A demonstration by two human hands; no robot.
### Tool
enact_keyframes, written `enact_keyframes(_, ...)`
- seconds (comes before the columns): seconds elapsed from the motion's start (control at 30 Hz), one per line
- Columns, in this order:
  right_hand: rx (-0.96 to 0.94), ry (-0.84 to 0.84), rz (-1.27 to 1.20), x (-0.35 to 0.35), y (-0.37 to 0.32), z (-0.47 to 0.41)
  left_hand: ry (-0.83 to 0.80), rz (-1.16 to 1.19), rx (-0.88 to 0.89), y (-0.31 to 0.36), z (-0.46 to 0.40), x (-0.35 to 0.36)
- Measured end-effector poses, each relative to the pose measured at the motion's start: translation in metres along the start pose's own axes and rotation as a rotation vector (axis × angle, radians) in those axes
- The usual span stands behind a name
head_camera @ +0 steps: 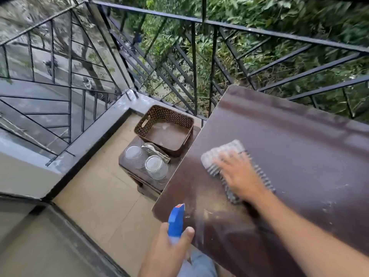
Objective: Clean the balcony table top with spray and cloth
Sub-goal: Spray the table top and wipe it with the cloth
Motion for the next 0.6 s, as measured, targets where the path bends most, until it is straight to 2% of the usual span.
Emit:
enact_keyframes(0.13,-0.33,0.006,-0.051,0.012,-0.084,0.074,-0.013,0.045,0.019,0.003,0.006,0.0)
enact_keyframes(0.23,-0.379,-0.03,-0.18,0.021,-0.105,0.105,-0.021,0.031,0.022,0.002,0.004,-0.002)
enact_keyframes(0.33,-0.408,0.01,-0.128,0.019,-0.095,0.083,0.006,-0.014,0.01,-0.003,0.002,-0.005)
enact_keyframes(0.4,-0.283,0.047,-0.058,0.02,-0.078,0.045,0.04,-0.029,-0.015,-0.009,0.0,-0.008)
enact_keyframes(0.53,0.261,0.064,0.008,0.011,-0.047,-0.012,0.054,-0.037,-0.023,-0.02,0.003,-0.014)
enact_keyframes(0.6,0.337,0.063,0.016,0.01,-0.052,-0.021,0.043,-0.006,-0.01,-0.024,0.004,-0.017)
Point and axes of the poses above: each hand's wrist, its own z-axis away from the middle knuckle, its own x-axis out of the palm, y = z × x, the point moved 4 cm from there along -z, towards the middle knuckle, and after that the axes turned 5 degrees about y, right-handed, at the moved point
